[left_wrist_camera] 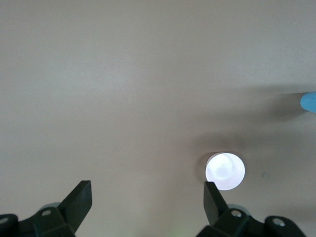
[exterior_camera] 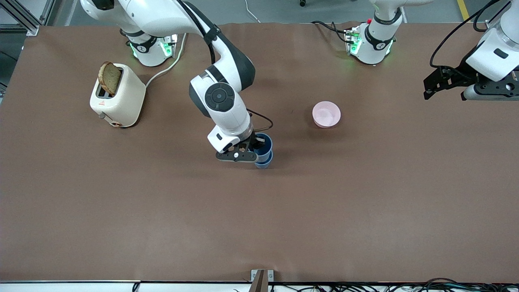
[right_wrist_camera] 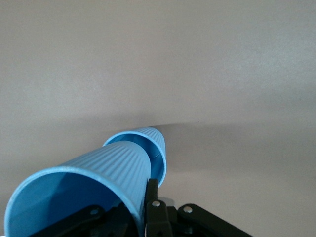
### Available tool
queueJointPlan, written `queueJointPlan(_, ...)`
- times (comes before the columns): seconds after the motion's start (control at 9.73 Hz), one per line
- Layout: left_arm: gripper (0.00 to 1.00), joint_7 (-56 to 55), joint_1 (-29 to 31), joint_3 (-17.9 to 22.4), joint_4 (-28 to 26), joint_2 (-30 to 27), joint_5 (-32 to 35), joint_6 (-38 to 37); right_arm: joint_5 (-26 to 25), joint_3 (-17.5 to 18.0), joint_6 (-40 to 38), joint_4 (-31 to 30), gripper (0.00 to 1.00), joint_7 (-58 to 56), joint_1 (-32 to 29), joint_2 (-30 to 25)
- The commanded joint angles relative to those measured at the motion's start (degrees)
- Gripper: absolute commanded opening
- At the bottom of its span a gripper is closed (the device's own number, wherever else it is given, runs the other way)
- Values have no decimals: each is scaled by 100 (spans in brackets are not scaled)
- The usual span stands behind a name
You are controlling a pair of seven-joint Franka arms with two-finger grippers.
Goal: Stack blue cups with both arms
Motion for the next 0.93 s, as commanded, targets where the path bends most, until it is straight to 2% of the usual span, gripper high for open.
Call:
queueJointPlan(0.0, 100, -20, 9, -1, -141, 91, -7, -30, -85, -34, 29, -103, 3, 126, 56, -71)
queueJointPlan(0.41, 100, -3, 18, 7, -98, 144, 55, -21, -120, -34, 91, -94, 5, 99, 65, 149)
queueJointPlan(0.51, 100, -3, 18, 7, -106, 153, 64, -4, -120, -34, 100, -85, 10, 82, 56, 149)
queueJointPlan(0.62, 100, -3, 18, 7, -89, 162, 64, -4, -120, -34, 100, -68, 26, 73, 47, 149)
queueJointPlan(0.72, 100, -3, 9, -1, -80, 171, 73, -4, -111, -34, 117, -68, 79, 108, 56, 149)
queueJointPlan(0.82, 100, -11, 0, -1, -97, 188, 73, -4, -111, -34, 109, -33, 100, 134, 65, 132)
